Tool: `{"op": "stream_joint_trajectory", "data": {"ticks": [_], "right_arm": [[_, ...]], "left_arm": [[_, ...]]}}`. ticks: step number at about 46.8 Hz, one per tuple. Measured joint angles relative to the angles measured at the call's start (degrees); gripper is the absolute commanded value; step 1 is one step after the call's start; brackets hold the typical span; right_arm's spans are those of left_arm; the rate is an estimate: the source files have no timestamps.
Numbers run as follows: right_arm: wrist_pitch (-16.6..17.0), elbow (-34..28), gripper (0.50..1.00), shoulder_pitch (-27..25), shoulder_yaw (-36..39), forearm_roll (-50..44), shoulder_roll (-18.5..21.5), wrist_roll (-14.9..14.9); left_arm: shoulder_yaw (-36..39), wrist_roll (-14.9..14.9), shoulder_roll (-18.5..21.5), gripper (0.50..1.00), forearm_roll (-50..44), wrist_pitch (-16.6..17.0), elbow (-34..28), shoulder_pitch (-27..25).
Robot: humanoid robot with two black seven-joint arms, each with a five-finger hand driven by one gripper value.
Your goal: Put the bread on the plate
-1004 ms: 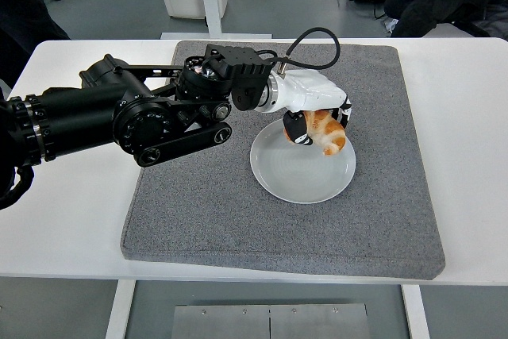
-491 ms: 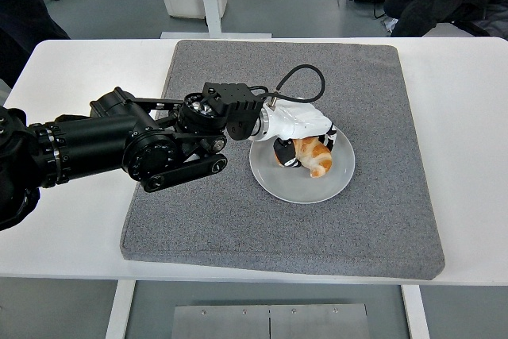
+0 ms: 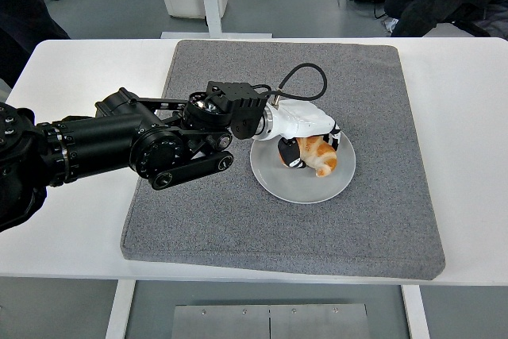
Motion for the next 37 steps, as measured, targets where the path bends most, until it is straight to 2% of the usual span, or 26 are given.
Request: {"op": "stream_joint_trajectory", "data": {"ticks": [7,26,37], "right_arm": [[0.01,0.0,1.0,0.19,-0.09,0.0,0.0,0.0],[0.01,0.0,1.0,0.63,-0.03,0.0,0.0,-0.04],[-0.01,-0.01,1.0,0.69,-0.02,0.0,0.0,0.01]], "left_arm": [[0.22,-0.2,1.03,0.977,-2.57,-2.39,-0.23,-2.98],[-0.86,-0.92,4.34,0.978,-3.6,-4.76,-2.4,-8.69],[-3.76,-0.8,8.21,0.978,-18.09,-6.81,-2.34,-13.42]]}}
